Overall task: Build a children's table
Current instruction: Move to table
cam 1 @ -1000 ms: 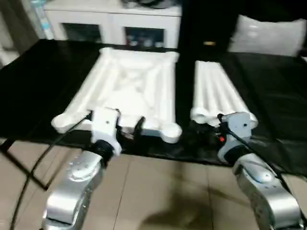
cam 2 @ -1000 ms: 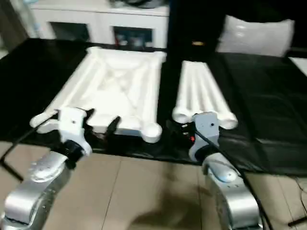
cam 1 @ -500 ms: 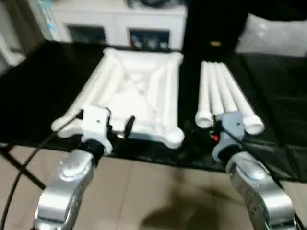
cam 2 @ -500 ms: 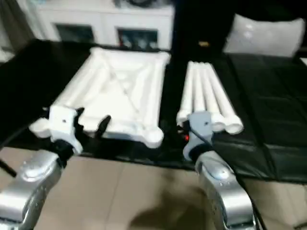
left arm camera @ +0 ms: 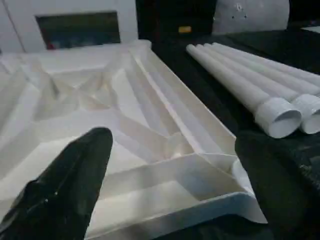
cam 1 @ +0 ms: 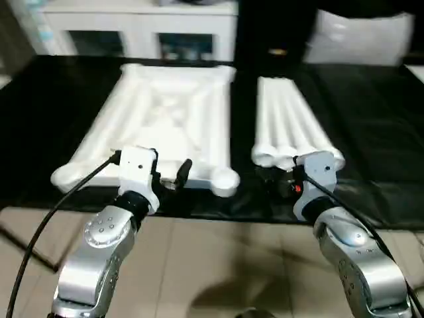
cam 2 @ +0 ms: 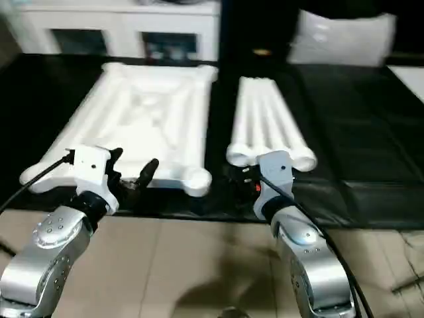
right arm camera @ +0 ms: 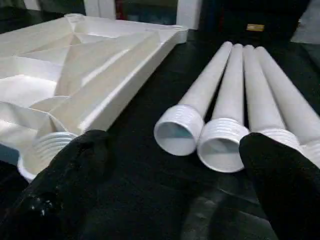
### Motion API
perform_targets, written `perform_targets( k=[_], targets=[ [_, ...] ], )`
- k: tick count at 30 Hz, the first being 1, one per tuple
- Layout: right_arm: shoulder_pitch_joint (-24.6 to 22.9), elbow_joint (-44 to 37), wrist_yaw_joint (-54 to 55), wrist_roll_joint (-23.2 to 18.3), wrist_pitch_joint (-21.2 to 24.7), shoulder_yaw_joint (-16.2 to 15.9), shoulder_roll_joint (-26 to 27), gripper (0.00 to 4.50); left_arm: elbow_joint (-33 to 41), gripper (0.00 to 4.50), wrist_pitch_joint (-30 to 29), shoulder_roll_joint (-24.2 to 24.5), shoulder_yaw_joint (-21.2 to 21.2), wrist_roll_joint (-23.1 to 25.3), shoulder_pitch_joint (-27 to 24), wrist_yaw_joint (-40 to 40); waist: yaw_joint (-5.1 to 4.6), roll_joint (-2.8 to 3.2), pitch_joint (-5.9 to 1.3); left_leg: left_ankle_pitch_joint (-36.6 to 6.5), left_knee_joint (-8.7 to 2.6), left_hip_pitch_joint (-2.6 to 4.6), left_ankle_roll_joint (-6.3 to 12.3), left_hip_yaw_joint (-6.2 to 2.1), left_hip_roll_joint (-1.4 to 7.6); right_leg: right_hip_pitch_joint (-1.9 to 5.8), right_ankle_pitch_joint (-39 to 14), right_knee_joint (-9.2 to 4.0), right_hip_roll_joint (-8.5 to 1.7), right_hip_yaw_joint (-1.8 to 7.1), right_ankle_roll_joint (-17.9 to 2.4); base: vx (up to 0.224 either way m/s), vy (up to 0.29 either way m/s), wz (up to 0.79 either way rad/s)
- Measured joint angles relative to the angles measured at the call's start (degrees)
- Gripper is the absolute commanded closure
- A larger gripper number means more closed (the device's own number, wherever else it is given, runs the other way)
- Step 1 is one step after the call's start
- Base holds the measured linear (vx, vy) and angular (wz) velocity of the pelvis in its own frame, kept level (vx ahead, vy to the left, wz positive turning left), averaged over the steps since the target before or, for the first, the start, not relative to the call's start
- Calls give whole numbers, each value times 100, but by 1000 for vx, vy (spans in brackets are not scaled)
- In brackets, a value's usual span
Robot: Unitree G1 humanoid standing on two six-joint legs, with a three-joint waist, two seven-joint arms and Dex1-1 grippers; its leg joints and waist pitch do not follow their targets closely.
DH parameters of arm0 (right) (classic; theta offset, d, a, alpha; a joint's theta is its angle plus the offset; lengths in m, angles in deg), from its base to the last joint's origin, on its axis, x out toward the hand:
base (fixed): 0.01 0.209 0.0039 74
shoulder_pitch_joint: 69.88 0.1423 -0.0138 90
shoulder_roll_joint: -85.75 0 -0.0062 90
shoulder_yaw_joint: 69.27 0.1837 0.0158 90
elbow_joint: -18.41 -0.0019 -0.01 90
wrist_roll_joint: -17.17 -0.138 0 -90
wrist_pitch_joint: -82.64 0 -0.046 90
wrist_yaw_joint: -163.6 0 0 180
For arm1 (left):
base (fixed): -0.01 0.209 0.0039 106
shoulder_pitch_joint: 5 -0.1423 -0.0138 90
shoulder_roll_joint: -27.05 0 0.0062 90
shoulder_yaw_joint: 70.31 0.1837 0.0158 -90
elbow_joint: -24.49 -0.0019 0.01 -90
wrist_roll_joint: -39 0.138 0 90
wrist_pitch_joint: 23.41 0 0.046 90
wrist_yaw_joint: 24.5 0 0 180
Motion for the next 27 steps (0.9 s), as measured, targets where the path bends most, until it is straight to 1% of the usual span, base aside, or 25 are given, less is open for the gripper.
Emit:
perform_targets(
  k=[1, 2, 3, 4, 5, 6, 7, 8, 10, 11, 12, 14, 15, 16, 17, 18, 19, 20, 21, 22, 23, 24, 25, 26, 27],
  targets=[
    [8, -1, -8, -1, 0, -6, 6, 0, -1, 7, -1, -28, -59, -9, 0, -26, -26, 1, 0, 0, -4, 6, 1, -15, -1, 15, -3, -5, -16, -33, -5, 0, 0, 0],
    [10, -1, -15, -1, 2, -8, 11, 0, 0, 7, -1, -35, -104, -12, -1, -47, -41, -1, 6, -2, -15, 38, 3, -19, -2, 43, -13, -15, -31, -69, -19, 0, 0, 0],
    [10, -2, -28, -3, 6, -20, 21, 0, 5, 7, -1, -34, -147, -12, -16, -74, -52, -11, 35, -5, -41, 116, 8, -22, -1, 108, -44, -29, -49, -111, -44, 0, 0, 0],
    [11, -12, -39, -3, 6, -36, 24, 0, 14, 7, -1, -30, -174, -12, -30, -79, -62, -16, 54, -10, -50, 160, 13, -25, 0, 150, -69, -29, -54, -129, -60, 0, 0, 0],
    [10, -29, -64, -6, 11, -65, 26, 0, 24, 7, -1, -26, -206, -11, -74, -85, -73, -34, 84, -28, -68, 228, 12, -36, 1, 196, -118, -28, -61, -159, -68, 0, 0, 0],
    [11, -41, -74, -10, 13, -65, 26, 0, 28, 7, -1, -28, -206, -12, -99, -88, -72, -48, 92, -41, -75, 250, 8, -39, 1, 221, -131, -27, -65, -167, -75, 0, 0, 0],
    [13, -42, -80, -16, 16, -65, 26, 0, 47, 7, -5, -33, -207, -12, -137, -96, -70, -61, 98, -51, -92, 274, 10, -40, 0, 271, -146, -33, -66, -172, -82, 65, -10, 5],
    [15, -42, -85, -19, 22, -65, 24, 0, 63, 7, -11, -36, -207, -13, -185, -100, -59, -65, 99, -60, -107, 291, 12, -42, -2, 296, -170, -35, -66, -175, -105, 95, -3, 6],
    [61, -43, -95, -32, 108, -65, 30, 0, 146, 7, -34, -38, -206, -12, -293, -109, -60, -89, 96, -91, -129, 292, 44, -57, -13, 342, -190, -47, -65, -174, -150, 91, 0, 6],
    [71, -43, -59, -30, 216, -58, 31, 0, 163, 7, -42, -49, -199, -12, -301, -108, -41, -85, 94, -111, -132, 294, 83, -81, -14, 384, -205, -91, -51, -184, -157, 102, 15, 8],
    [71, -43, -52, -30, 267, -58, 32, 0, 178, 7, -42, -49, -203, -12, -301, -108, -19, -81, 89, -126, -144, 291, 89, -105, -12, 401, -213, -129, -48, -197, -170, 102, 15, 8],
    [86, -33, -59, -28, 260, -63, 44, 0, 204, 7, -43, -48, -214, -11, -310, -109, 8, -80, 84, -150, -156, 287, 99, -126, -22, 410, -255, -142, -55, -229, -243, 119, 27, 10],
    [102, -25, -66, -17, 213, -65, 41, 0, 216, 7, -44, -46, -217, -10, -320, -109, 5, -89, 77, -166, -157, 293, 120, -138, -42, 408, -287, -116, -81, -261, -295, 126, 32, 10],
    [132, -12, -72, 5, 149, -67, 25, 0, 220, 7, -45, -44, -226, -10, -336, -109, -13, -115, 57, -190, -161, 313, 158, -153, -76, 385, -354, -57, -125, -298, -365, 149, 36, 13],
    [175, -6, -89, 26, 116, -72, 13, 0, 222, 7, -50, -35, -246, -9, -376, -107, -34, -153, 37, -221, -159, 331, 203, -167, -124, 371, -441, 31, -179, -319, -395, 141, 24, 16],
    [183, -7, -126, 42, 99, -82, -10, 0, 222, 7, -59, -27, -253, -9, -405, -104, -41, -190, 25, -251, -150, 349, 257, -172, -173, 382, -507, 83, -220, -318, -383, 141, 24, 16],
    [183, -6, -176, 34, 104, -82, -33, 0, 224, 7, -67, -20, -251, -8, -411, -94, -38, -210, 18, -291, -129, 378, 304, -159, -196, 392, -554, 113, -232, -294, -332, 119, 17, 14],
    [187, -6, -197, 4, 141, -94, -25, 0, 241, 7, -69, 0, -252, -7, -438, -82, 73, -242, 31, -340, -163, 506, 171, -28, -156, 395, -609, 192, -181, -162, -376, 108, 2, -25],
    [184, -7, -205, -14, 151, -112, -19, 0, 265, 7, -69, 14, -246, -8, -443, -75, 132, -242, 33, -383, -132, 522, 88, 31, -148, 434, -629, 193, -113, -61, -327, 147, 20, -46],
    [183, -6, -213, -20, 169, -123, -18, 0, 291, 7, -69, 13, -222, -9, -439, -65, 204, -232, 38, -426, -109, 571, 9, 71, -116, 468, -634, 183, -35, 51, -295, 86, 12, -51],
    [184, -12, -231, -22, 180, -122, -20, 0, 330, 7, -70, 9, -181, -12, -439, -45, 276, -232, 36, -503, -72, 618, -51, 85, -83, 492, -635, 182, 50, 168, -238, 71, 21, -43],
    [183, -26, -241, -14, 180, -122, -33, 0, 368, 7, -70, 10, -164, -12, -430, -10, 290, -220, 27, -545, -22, 571, -63, -62, -101, 501, -590, 167, 84, 179, -125, 33, 3, -22],
    [182, -26, -241, -4, 180, -123, -39, 0, 385, 7, -71, 11, -144, -14, -425, 9, 277, -217, 25, -573, 18, 538, -49, -148, -102, 522, -575, 151, 115, 189, -90, 69, -1, -19],
    [184, -31, -240, -3, 180, -144, -32, 0, 384, 7, -79, 45, -131, -14, -439, 39, 266, -211, 12, -585, 28, 537, -29, -239, -104, 491, -569, 209, 150, 159, -80, 111, -58, 8],
    [191, -46, -240, -4, 180, -186, -14, 0, 382, 7, -93, 90, -142, -12, -465, 46, 225, -225, -5, -595, 32, 569, -15, -286, -120, 356, -561, 416, 90, 19, -94, 111, -58, 8]
  ],
)
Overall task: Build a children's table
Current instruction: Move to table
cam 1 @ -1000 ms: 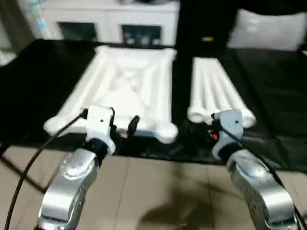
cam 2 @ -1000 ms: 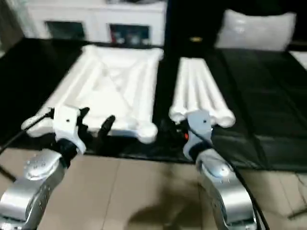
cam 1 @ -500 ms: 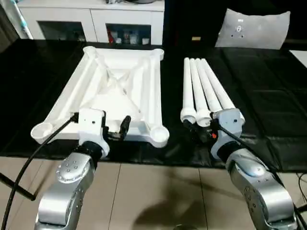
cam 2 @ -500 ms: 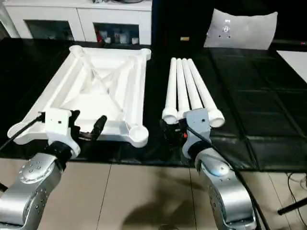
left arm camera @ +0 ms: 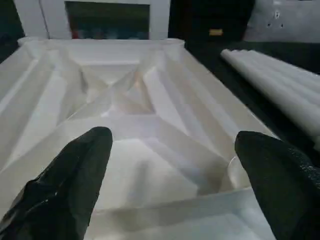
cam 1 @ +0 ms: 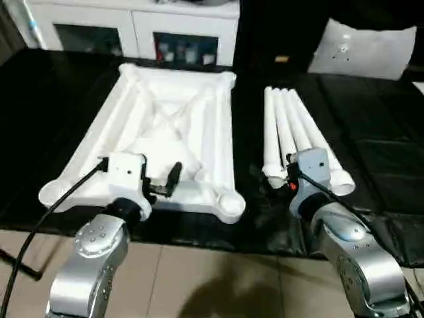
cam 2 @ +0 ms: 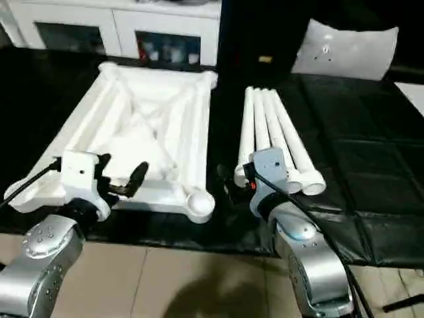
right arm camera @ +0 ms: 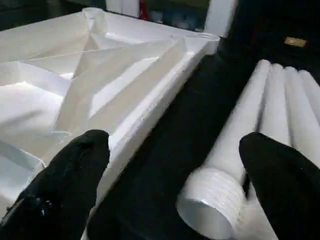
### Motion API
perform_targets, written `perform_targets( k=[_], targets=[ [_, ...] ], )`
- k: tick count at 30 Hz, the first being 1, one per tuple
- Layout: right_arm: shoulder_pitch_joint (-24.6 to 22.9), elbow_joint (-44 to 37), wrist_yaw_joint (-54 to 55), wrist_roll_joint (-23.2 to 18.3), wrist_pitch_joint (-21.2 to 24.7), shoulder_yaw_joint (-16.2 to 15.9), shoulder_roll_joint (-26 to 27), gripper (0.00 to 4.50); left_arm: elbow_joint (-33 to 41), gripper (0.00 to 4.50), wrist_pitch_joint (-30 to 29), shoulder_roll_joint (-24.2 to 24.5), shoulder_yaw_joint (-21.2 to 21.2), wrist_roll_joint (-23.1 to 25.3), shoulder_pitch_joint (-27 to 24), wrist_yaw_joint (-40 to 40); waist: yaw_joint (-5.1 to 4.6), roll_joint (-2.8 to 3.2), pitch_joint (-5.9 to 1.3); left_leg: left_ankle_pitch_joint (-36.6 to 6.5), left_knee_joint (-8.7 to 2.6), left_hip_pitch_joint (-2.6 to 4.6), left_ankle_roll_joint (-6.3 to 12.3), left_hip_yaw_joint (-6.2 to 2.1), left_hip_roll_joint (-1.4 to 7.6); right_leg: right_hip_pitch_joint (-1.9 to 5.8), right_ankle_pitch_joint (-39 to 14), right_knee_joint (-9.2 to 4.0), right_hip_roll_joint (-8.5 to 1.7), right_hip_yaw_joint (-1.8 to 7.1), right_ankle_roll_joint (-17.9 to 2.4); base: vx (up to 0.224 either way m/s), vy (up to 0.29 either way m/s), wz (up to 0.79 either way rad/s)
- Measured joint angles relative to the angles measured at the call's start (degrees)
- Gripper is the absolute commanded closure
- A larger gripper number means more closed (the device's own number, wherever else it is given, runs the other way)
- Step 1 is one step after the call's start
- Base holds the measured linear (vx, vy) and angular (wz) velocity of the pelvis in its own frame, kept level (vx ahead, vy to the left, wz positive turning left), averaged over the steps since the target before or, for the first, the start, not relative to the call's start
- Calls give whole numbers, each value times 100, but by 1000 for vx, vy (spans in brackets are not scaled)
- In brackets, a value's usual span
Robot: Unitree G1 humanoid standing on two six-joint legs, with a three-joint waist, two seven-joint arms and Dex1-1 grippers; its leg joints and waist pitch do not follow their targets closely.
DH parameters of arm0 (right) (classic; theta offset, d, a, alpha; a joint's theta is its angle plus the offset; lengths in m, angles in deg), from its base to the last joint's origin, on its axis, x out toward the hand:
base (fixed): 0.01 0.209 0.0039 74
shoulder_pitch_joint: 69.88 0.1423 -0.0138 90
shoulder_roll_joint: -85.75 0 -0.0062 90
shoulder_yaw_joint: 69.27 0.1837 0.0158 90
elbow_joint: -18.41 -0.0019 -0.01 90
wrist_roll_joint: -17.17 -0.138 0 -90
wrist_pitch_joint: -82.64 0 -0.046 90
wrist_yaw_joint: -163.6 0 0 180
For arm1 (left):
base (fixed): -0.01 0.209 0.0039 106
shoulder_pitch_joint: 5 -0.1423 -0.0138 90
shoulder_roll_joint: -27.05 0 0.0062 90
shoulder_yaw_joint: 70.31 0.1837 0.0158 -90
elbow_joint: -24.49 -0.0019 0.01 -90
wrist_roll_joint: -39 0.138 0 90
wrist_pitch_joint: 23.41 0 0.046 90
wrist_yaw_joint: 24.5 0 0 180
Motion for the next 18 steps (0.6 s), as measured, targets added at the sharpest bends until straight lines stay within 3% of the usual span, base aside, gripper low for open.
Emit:
perform_targets(
  k=[1, 2, 3, 4, 5, 6, 7, 8, 9, 10, 11, 15, 18],
  targets=[
    [18, -2, -9, -1, 0, -63, 24, 0, 5, 7, -19, 39, -12, -1, -53, 13, -82, -17, -18, -10, -7, 8, 19, -23, -32, -163, -5, 157, -179, -209, -45, 88, -92, 6],
    [25, -28, -12, -1, -15, -95, 34, 0, 0, 7, -22, 84, -31, -1, -48, 42, -147, -81, -51, -15, 31, -15, 29, -10, -139, -234, -84, 170, -334, -292, -79, 54, -59, 8],
    [32, -27, -9, 2, -27, -64, -12, 0, 7, 7, -14, 107, -26, -5, 3, 103, -137, -96, -74, -18, 152, -173, 42, -39, -211, -162, -190, 134, -319, -181, 110, 54, -59, 8],
    [-12, 3, 0, 21, -38, 14, -59, 0, 2, 7, -15, 87, 37, -12, 78, 169, -121, -73, -69, 47, 418, -368, 169, -154, -202, -168, -195, 144, -283, -48, 109, 124, -5, 25],
    [-57, 63, 16, 52, -38, 133, -96, 0, 28, 7, -12, 79, 229, -60, 126, 292, -7, -72, -65, 247, 673, -650, 319, -221, -177, -151, -169, 126, -199, 140, 152, 98, 17, 28],
    [-18, 68, 34, 53, -52, 214, -116, 0, 55, 7, 0, 117, 279, -72, 111, 362, 104, -35, -58, 411, 421, -748, 114, -224, -125, -145, -138, 117, -137, 142, 175, 98, 17, 28],
    [62, 76, 50, 59, -100, 248, -113, 0, 63, 7, 21, 220, 264, -68, 92, 391, 183, 24, -42, 440, 287, -793, -24, -234, -49, -145, -125, 129, -93, 67, 174, 0, 0, 0],
    [97, 70, 53, 70, -147, 234, -53, 0, 39, 7, 22, 303, 214, -55, 54, 400, 198, 35, -33, 444, 288, -763, -22, -252, -3, -149, -92, 110, -106, -17, 155, 0, 0, 0],
    [147, 52, 38, 69, -227, 106, -32, 0, -8, 7, 23, 354, 135, -23, 55, 406, 227, 55, -20, 477, 283, -787, -17, -248, 32, -147, -47, 47, -167, -166, 135, 0, 0, 0],
    [162, 51, 32, 68, -241, 47, -9, 0, -28, 7, 22, 366, 87, -4, 54, 408, 244, 69, -10, 507, 273, -786, -9, -234, 31, -136, -30, 16, -213, -238, 139, 0, 0, 0],
    [136, 52, 32, 71, -241, 33, -19, 0, -41, 7, 22, 368, 54, -2, 67, 414, 221, 98, 13, 549, 218, -752, -26, -220, 32, -75, 3, -64, -248, -289, 102, -113, 26, 6],
    [97, 55, 46, 187, -243, 31, -151, 0, -63, 7, 22, 385, 106, -3, 137, 502, 76, 128, 58, 753, -62, -649, 1, -23, 34, -30, 152, -210, -354, -288, 95, -119, 14, 7],
    [54, 55, 57, 241, -240, 38, -120, 0, -111, 7, 21, 441, 171, -4, 189, 564, -16, 133, 60, 828, -97, -667, -12, -22, 46, -60, 219, -228, -346, -295, 91, -85, -12, 0]
  ],
)
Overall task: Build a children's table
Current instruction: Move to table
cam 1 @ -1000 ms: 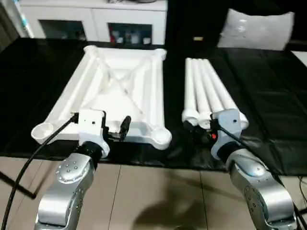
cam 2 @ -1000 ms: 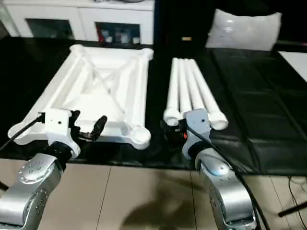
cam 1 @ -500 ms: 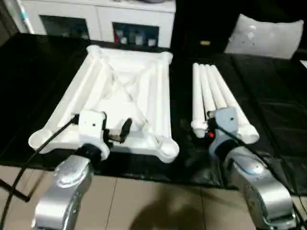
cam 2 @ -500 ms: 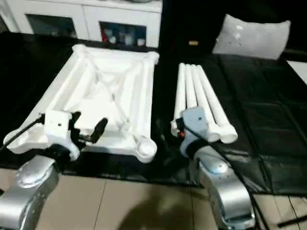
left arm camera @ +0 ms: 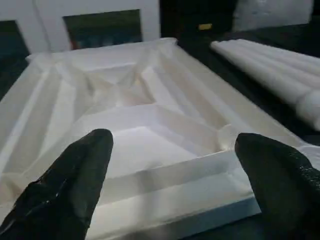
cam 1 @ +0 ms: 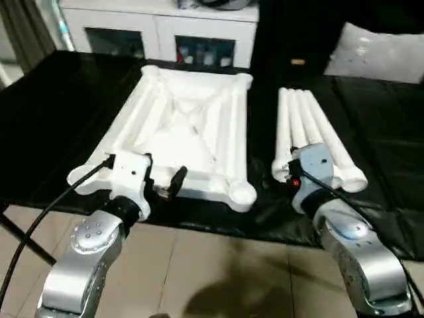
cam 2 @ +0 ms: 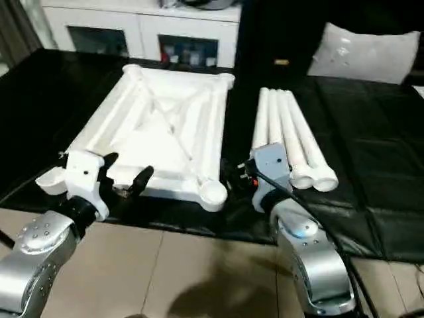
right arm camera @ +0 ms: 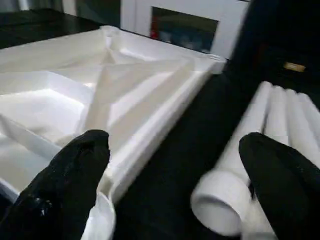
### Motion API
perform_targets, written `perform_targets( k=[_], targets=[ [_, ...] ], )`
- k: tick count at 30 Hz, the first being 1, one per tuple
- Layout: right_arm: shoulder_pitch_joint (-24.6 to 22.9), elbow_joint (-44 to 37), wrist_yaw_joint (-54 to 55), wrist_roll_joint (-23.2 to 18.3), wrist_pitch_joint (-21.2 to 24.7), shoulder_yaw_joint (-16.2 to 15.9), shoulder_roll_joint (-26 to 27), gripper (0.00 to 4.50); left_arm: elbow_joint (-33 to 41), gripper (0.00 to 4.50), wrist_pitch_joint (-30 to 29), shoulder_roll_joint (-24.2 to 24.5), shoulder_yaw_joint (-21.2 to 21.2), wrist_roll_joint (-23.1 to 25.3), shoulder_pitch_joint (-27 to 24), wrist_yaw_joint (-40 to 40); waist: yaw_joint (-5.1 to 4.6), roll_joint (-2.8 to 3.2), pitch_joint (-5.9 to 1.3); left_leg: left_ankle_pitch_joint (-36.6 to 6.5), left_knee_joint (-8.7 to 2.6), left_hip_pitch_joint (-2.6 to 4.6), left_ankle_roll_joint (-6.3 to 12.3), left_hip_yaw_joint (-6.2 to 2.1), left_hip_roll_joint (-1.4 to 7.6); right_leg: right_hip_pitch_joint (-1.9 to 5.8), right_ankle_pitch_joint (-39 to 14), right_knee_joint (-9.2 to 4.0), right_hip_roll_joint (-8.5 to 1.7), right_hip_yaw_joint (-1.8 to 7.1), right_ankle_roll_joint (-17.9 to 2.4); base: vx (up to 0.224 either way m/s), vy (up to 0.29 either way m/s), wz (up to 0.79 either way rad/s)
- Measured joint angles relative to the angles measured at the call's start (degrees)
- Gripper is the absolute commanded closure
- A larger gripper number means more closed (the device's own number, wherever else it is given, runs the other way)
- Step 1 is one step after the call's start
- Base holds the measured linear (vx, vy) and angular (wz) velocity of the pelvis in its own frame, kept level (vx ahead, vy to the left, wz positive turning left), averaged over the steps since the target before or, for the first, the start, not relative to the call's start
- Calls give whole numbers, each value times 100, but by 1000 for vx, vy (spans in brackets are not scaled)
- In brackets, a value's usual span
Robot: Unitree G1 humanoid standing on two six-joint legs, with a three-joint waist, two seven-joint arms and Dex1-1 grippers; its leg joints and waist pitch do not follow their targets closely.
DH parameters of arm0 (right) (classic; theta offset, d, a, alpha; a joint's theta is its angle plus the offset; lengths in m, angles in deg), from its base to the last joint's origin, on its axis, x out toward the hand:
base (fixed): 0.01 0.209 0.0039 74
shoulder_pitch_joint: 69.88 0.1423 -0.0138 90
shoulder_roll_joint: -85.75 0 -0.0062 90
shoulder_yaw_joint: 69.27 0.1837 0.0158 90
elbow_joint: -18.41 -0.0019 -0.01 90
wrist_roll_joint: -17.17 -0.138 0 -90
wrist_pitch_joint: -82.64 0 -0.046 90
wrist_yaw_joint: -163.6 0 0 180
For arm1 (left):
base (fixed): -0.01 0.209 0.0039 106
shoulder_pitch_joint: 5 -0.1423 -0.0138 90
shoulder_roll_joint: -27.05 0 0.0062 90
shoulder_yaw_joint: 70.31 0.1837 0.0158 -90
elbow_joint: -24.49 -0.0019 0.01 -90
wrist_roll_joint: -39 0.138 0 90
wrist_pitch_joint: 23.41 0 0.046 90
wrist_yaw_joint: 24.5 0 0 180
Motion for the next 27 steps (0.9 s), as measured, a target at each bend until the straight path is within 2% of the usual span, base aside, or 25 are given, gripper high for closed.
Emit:
perform_targets(
  k=[2, 5, 12, 13, 14, 15, 16, 17, 18, 19, 20, 21, 22, 23, 24, 25, 26, 27],
  targets=[
    [-86, 0, 2, 11, 0, -1, 0, 0, -20, 7, -8, 9, 52, -4, -1, 73, -66, 10, 6, 21, -1, -11, -6, -2, 13, -14, 19, 0, 10, -3, 0, -30, -9, -1],
    [-148, -31, -1, -14, 24, 0, -1, 0, -20, 7, 0, -73, 51, -27, -1, 69, -132, 57, 32, 43, -4, -20, 10, -2, 18, -20, 31, -1, 14, -7, -4, 0, 0, 0],
    [-161, -54, 56, 37, 21, -14, 86, 0, -139, 7, 67, -384, -104, -33, 43, -205, -153, 79, 32, 47, -13, -77, 17, -2, 22, -61, 30, -23, 16, -14, -4, 0, 0, 0],
    [-165, -54, 64, 43, 24, -13, 94, 0, -170, 7, 68, -402, -122, -34, 56, -231, -142, 85, 18, 47, -6, -84, 12, 77, 56, -107, 39, -30, 47, 43, 4, 0, 0, 0],
    [-162, -53, 75, 41, 26, -12, 112, 0, -188, 7, 66, -409, -137, -31, 58, -267, -52, 86, 14, 39, 5, -91, -22, 192, 88, -161, 69, -33, 118, 194, 32, 11, 29, -34],
    [-176, -51, 105, 39, 29, -7, 134, 0, -229, 7, 66, -411, -136, -14, 87, -291, 2, 89, 13, 20, 9, -107, -24, 251, 87, -188, 85, -34, 140, 278, 59, 11, 29, -34],
    [-176, -51, 126, 36, 31, -2, 141, 0, -261, 7, 66, -412, -133, -1, 108, -315, 67, 88, 11, -23, 40, -105, -14, 278, 82, -214, 104, -37, 183, 421, 92, 18, 60, -52],
    [-177, -48, 137, 39, 32, 13, 137, 0, -289, 7, 67, -404, -112, 46, 123, -323, 146, 110, 10, -95, 130, -112, 29, 233, 53, -220, 122, -45, 237, 558, 129, 17, 111, -60],
    [-179, -49, 161, 45, 32, 59, 134, 0, -311, 7, 79, -393, -65, 142, 140, -333, 206, 89, 24, -159, 230, -144, 132, 61, -30, -225, 148, -59, 270, 683, 183, 17, 111, -60],
    [-183, -48, 191, 52, 33, 110, 142, 0, -333, 7, 104, -345, 14, 257, 205, -349, 186, 198, -22, -187, 290, -221, 177, -101, -89, -213, 175, -105, 258, 669, 232, 22, 169, -47],
    [-180, -43, 229, 57, 33, 160, 159, 0, -352, 7, 158, -282, 40, 354, 288, -372, 107, 221, -32, -200, 302, -220, 219, -111, -141, -219, 225, -134, 200, 572, 191, 43, 198, -8],
    [-166, -44, 240, 55, 32, 172, 209, 0, -354, 7, 181, -244, 6, 389, 305, -385, 20, 224, -30, -189, 295, -214, 261, -104, -170, -266, 262, -94, 88, 314, 11, 43, 198, -8],
    [-165, -42, 228, 47, 32, 116, 248, 0, -355, 7, 183, -269, -42, 390, 298, -415, -27, 247, -23, -196, 294, -191, 276, -102, -177, -249, 269, -89, 6, 85, -152, 22, 177, 0],
    [-165, -42, 216, 45, 32, 56, 303, 0, -355, 7, 185, -285, -87, 390, 299, -456, -88, 315, -2, -191, 268, -189, 285, -123, -175, -226, 248, -29, -20, -119, -241, -28, 118, 3],
    [-166, -42, 209, 45, 30, 28, 309, 0, -354, 7, 189, -311, -121, 383, 296, -474, -112, 308, -12, -164, 212, -186, 272, -140, -163, -226, 239, 113, -45, -258, -238, -28, 118, 3],
    [-162, -42, 203, 46, 29, 25, 308, 0, -354, 7, 190, -363, -131, 369, 281, -500, -113, 297, -28, -83, 141, -189, 295, -159, -150, -236, 190, 243, -26, -370, -180, 0, 0, 0],
    [-153, -42, 202, 46, 28, 26, 307, 0, -354, 7, 189, -402, -151, 342, 258, -514, -113, 285, -43, -19, 79, -201, 292, -180, -132, -214, 129, 290, 1, -436, -157, -50, -56, 4],
    [-141, -44, 202, 43, 28, 26, 307, 0, -354, 7, 188, -419, -192, 317, 240, -533, -102, 232, -72, 44, 27, -236, 297, -179, -125, -169, 87, 214, -10, -440, -178, -50, -56, 4]
  ],
)
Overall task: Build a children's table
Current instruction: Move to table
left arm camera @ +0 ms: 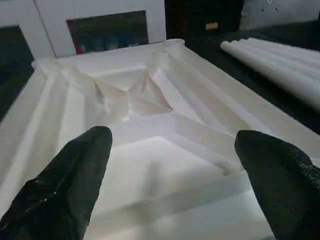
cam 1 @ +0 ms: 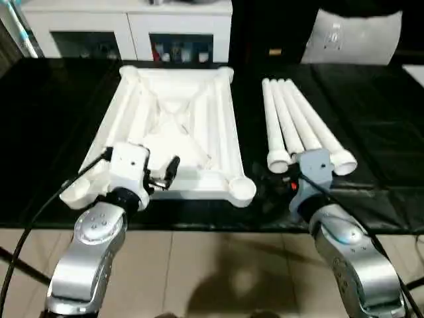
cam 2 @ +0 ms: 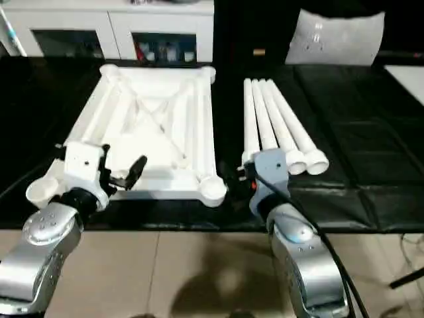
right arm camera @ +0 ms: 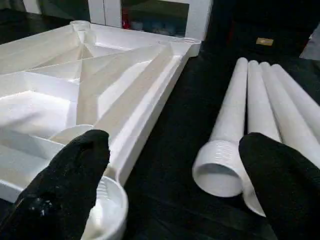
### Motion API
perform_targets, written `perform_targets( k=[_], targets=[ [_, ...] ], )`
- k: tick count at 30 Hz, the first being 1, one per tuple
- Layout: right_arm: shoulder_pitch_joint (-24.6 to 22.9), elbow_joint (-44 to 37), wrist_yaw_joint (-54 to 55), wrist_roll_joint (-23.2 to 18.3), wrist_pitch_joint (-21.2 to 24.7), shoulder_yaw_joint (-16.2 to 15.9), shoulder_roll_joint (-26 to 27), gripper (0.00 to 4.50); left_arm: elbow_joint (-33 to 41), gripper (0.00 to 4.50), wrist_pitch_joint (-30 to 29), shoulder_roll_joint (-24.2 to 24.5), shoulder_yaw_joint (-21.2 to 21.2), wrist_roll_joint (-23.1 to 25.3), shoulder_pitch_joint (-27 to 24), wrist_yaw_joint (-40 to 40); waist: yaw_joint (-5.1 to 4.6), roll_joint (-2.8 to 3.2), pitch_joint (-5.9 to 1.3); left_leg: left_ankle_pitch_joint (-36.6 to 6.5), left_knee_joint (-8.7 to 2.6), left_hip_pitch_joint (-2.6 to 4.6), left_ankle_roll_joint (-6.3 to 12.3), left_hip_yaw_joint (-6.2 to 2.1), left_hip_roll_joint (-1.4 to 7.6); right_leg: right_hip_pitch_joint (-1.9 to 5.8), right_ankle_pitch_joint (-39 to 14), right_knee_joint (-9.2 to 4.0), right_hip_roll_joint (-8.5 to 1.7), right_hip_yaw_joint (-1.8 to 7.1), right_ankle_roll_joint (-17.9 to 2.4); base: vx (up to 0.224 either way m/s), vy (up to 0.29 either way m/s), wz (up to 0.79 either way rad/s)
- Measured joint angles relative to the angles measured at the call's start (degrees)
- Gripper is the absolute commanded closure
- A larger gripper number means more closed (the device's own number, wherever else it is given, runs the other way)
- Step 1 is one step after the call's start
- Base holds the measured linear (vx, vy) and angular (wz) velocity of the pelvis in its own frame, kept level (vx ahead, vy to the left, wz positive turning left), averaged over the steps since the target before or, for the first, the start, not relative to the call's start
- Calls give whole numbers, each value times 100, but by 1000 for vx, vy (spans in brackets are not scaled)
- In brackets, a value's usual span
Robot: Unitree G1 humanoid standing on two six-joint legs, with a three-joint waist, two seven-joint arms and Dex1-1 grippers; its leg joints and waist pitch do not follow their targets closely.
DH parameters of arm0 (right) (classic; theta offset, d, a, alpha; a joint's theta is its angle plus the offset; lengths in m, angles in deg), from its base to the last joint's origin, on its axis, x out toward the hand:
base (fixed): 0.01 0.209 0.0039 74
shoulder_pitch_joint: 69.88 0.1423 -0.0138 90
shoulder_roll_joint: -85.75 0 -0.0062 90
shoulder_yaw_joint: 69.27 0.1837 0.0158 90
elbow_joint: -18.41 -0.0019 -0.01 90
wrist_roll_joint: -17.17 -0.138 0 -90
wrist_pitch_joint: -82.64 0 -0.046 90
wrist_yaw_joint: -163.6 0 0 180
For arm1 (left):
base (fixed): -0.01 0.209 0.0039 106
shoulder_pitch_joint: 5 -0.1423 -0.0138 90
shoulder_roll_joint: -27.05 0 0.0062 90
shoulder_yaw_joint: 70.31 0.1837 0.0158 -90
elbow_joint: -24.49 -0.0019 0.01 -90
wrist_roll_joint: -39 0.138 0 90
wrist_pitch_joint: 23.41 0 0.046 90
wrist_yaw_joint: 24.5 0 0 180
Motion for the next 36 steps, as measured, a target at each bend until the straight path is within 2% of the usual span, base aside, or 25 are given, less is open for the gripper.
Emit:
perform_targets(
  k=[1, 2, 3, 5, 7, 11, 14, 16, 18, 19, 20, 21, 22, 24, 25, 26, 28, 29, 30, 31, 32, 33, 34, 35, 36],
  targets=[
    [14, -2, 0, -4, 0, 1, 2, 0, 2, 7, 1, -14, 0, -18, 1, -11, 9, -54, -25, 18, -1, -42, -3, 10, -16, 69, -120, -208, -35, 51, 21, -69, -108, 1],
    [34, 1, -1, -14, 5, 11, -8, 0, 1, 7, -1, -30, 8, -22, -4, -11, 32, -95, -42, 52, 7, -100, -14, 41, -10, 66, -190, -227, -35, 82, 123, -80, -142, -4],
    [-3, 22, -1, -24, 24, 40, -11, 0, -4, 7, -3, -26, 59, -19, -9, 15, 52, -85, -34, 118, -36, -162, 88, 49, -17, 10, -150, -187, -29, 81, 149, -80, -142, -4],
    [-30, 55, -2, -39, 72, 107, -23, 0, 16, 7, -2, -35, 93, -33, 2, 42, 82, -85, -26, 199, -168, -95, -4, 71, 13, -8, -92, -203, 6, 89, 93, -93, -129, -6],
    [-19, 54, -9, -61, 121, 157, 23, 0, 17, 7, -10, -53, 39, -50, 7, 32, 79, -79, -11, 265, -210, -59, -172, 91, 86, 8, -105, -221, 50, 77, 49, -96, -94, -6],
    [-2, 57, -44, -71, 134, 109, 57, 0, 44, 7, -81, -66, -65, -106, -128, 39, -31, -73, 137, 218, -206, 140, -269, 149, 130, 108, -122, -263, 12, 6, 54, -87, -6, -4],
    [40, 99, -80, -60, 114, 52, 27, 0, 78, 7, -127, -81, -123, -217, -366, 43, -174, 0, 230, 143, -204, 260, -280, 87, 232, 355, -220, -439, -11, -229, 63, -28, 28, -9],
    [47, 102, -89, -60, 108, 51, 31, 0, 82, 7, -132, -77, -164, -222, -364, 41, -252, -60, 267, 143, -230, 362, -280, 138, 217, 399, -338, -297, -99, -257, 42, 0, 0, 0],
    [49, 111, -123, -61, 89, 53, 37, 0, 101, 7, -144, -105, -158, -223, -401, 43, -290, -163, 268, 65, -210, 482, -310, 187, 197, 444, -295, -301, -134, -242, 43, 51, -37, -2],
    [49, 120, -149, -60, 59, 61, 36, 0, 135, 7, -153, -119, -152, -224, -407, 45, -274, -167, 270, -75, -170, 480, -310, 206, 192, 458, -297, -312, -149, -222, 44, 86, -23, -9],
    [43, 132, -161, -60, 32, 65, 37, 0, 182, 7, -160, -138, -134, -228, -391, 53, -255, -109, 226, -225, 6, 338, -75, 156, 167, 472, -296, -324, -138, -203, 45, 138, 1, -11],
    [31, 180, -165, -57, 27, 77, 27, 0, 237, 7, -162, -139, -121, -249, -392, 62, -234, -114, 230, -258, 72, 260, 3, 125, 140, 471, -295, -326, -132, -198, 46, 138, 1, -11],
    [27, 229, -163, -53, 23, 92, 18, 0, 292, 7, -166, -133, -123, -271, -403, 71, -201, -37, 184, -234, 27, 201, 35, 111, 148, 475, -290, -327, -85, -203, 49, 150, 11, 2],
    [17, 276, -170, -56, 21, 44, 70, 0, 343, 7, -214, -44, -175, -279, -446, 84, -171, 33, 124, -69, 21, 256, -132, 62, 178, 520, -308, -358, -49, -217, 72, 150, 37, 2],
    [24, 274, -184, -60, 12, -27, 136, 0, 347, 7, -263, 5, -208, -279, -476, 87, -192, 18, 112, -92, -20, 285, -114, 44, 143, 497, -326, -387, -58, -211, 5, 225, 52, 5],
    [49, 265, -205, -70, 0, -150, 188, 0, 347, 7, -303, 38, -274, -277, -544, 87, -248, -19, 96, -132, -64, 327, -100, 33, 78, 436, -431, -239, -85, -179, -254, 237, 27, 11],
    [42, 262, -211, -73, -4, -173, 185, 0, 351, 7, -341, 44, -312, -271, -606, 85, -331, -59, 73, -222, -50, 409, -57, 32, 27, 172, -440, 224, -128, -152, -99, 214, 11, 9],
    [38, 261, -213, -71, -4, -155, 149, 0, 374, 7, -352, 43, -303, -271, -606, 86, -363, -107, 49, -265, -51, 452, -31, 51, -17, -34, -381, 266, -200, -106, 45, 172, -35, 10],
    [37, 260, -217, -69, -6, -151, 124, 0, 450, 7, -355, 36, -291, -271, -608, 87, -374, -235, 48, -312, -51, 504, -34, 101, -85, -130, -306, 69, -288, -4, 55, 172, -35, 10],
    [25, 271, -233, -66, -6, -147, 75, 0, 497, 7, -357, 4, -266, -272, -609, 89, -334, -366, 63, -412, 33, 497, 26, 138, -159, -94, -143, 58, -330, 88, 161, 141, -71, 12],
    [-29, 282, -268, -60, 4, -94, -12, 0, 515, 7, -372, -84, -104, -285, -646, 108, -206, -355, 86, -569, 256, 497, 481, 105, -145, 9, -233, -5, -223, 124, 101, 156, -97, -5],
    [-29, 285, -281, -54, 8, -55, -44, 0, 521, 7, -380, -77, -22, -304, -659, 132, -155, -349, 103, -570, 543, 362, 489, 19, -149, 96, -240, -82, -163, 128, 74, 156, -97, -5],
    [-15, 283, -293, -41, 8, -30, -64, 0, 522, 7, -383, -47, -13, -314, -660, 166, -109, -332, 94, -551, 711, 245, 458, -17, -181, 192, -235, -149, -144, 126, 38, 178, -77, -13],
    [3, 269, -334, -35, 8, -43, -94, 0, 523, 7, -383, 11, -23, -314, -659, 172, -28, -335, 95, -491, 687, 102, 356, -25, -206, 307, -247, -237, -112, 112, 7, 149, -40, -9],
    [31, 265, -356, -35, 8, -55, -108, 0, 527, 7, -381, 41, -43, -314, -658, 180, 23, -291, 89, -398, 508, 1, 274, -30, -163, 385, -270, -284, -50, 82, -5, 149, -40, -9]
  ],
)
